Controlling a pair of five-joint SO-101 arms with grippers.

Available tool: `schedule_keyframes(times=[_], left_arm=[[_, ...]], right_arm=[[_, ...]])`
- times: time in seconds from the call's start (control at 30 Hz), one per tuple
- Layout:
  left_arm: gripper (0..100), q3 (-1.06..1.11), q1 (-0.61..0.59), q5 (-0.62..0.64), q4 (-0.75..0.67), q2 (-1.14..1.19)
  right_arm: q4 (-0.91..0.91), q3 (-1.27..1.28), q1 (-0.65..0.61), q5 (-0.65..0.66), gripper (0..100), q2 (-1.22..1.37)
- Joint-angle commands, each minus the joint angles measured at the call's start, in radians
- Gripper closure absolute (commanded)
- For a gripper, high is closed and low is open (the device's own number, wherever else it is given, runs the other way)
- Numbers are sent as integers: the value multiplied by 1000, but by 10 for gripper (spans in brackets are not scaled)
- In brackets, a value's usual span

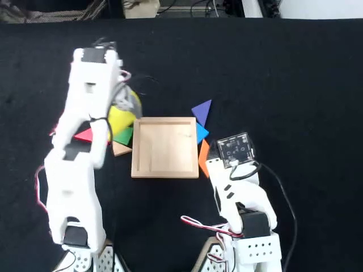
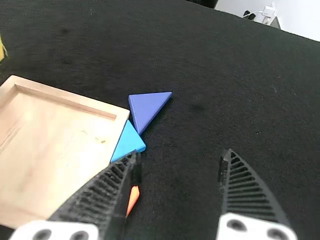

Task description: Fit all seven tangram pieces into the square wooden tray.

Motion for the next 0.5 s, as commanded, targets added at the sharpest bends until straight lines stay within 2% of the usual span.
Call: schedule_keyframes(times=[0.0,0.1,0.3,0.47], left_arm=[[730,228,116,130,-14,-284],[730,406,154,221,-100,-384],[730,737,225,341,-402,-506],[727,891,232,316,-580,-520]], right_arm=[[-14,-5,25,8,737,-65],[-12,-5,26,8,737,-65],[-12,-5,55,8,737,-65],[-12,-5,58,8,737,-65]])
